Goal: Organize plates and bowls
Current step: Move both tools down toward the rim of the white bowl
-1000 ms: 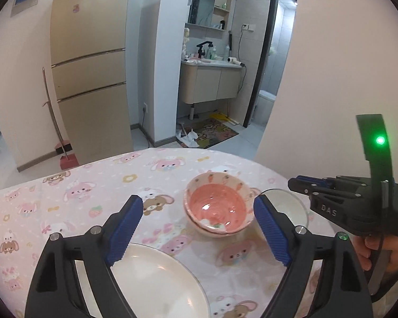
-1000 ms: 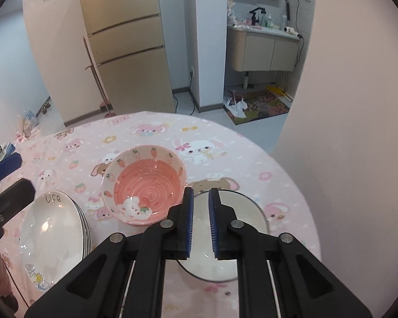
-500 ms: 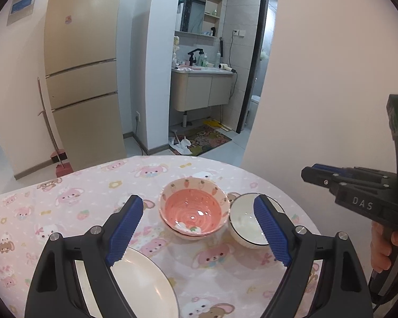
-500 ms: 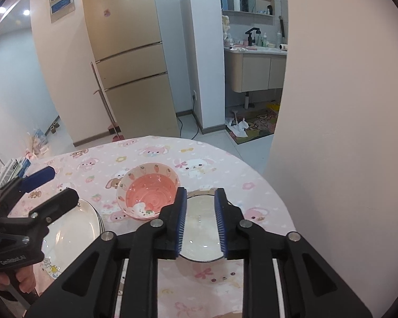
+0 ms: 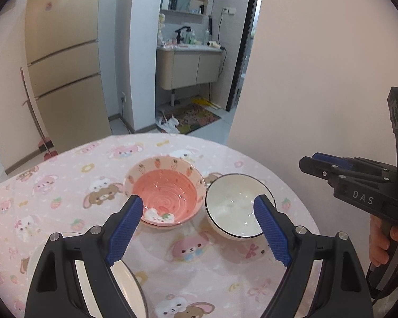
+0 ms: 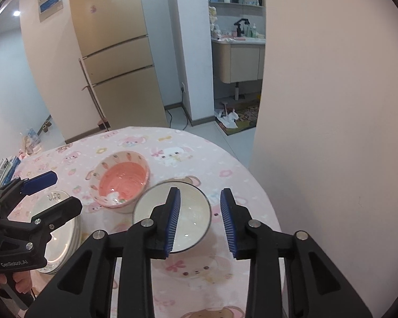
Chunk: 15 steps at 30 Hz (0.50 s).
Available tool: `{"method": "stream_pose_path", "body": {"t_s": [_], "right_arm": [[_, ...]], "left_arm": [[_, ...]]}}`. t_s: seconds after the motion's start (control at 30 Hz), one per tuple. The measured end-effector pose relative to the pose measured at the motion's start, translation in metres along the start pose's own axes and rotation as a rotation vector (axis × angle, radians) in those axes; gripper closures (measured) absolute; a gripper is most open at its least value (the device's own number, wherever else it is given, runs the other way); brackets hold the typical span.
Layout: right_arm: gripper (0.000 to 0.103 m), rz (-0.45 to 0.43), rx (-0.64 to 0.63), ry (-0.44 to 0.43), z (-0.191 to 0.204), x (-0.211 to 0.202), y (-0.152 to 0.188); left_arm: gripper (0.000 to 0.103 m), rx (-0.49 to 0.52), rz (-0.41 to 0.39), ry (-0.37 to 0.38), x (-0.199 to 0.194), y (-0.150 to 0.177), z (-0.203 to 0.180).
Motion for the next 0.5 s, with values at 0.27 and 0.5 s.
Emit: {"method": "stream_pose_path", "body": {"t_s": [0.27, 0.5], "right_arm": [[0.073, 0.051, 0.043, 0.002, -0.029, 0.023, -0.002], [0.073, 0.136, 0.094, -0.036, -0.041, 0.052, 0.003]], "left_arm": [[0.016, -0.034, 0.096, 0.038, 0.031, -0.003, 0.002], [0.043, -0.116, 0.244, 0.176, 0.068, 0.004, -0.001]]}}
Point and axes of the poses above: each gripper's, at about its wrist camera, not at the fingertips, and x roughly the way its jaws point, z to its left, y to its underside, the point moved 2 cm from there along x, roughly the way its jaws point, and after that the axes turned 11 degrees about x, right-handed, at the moved point
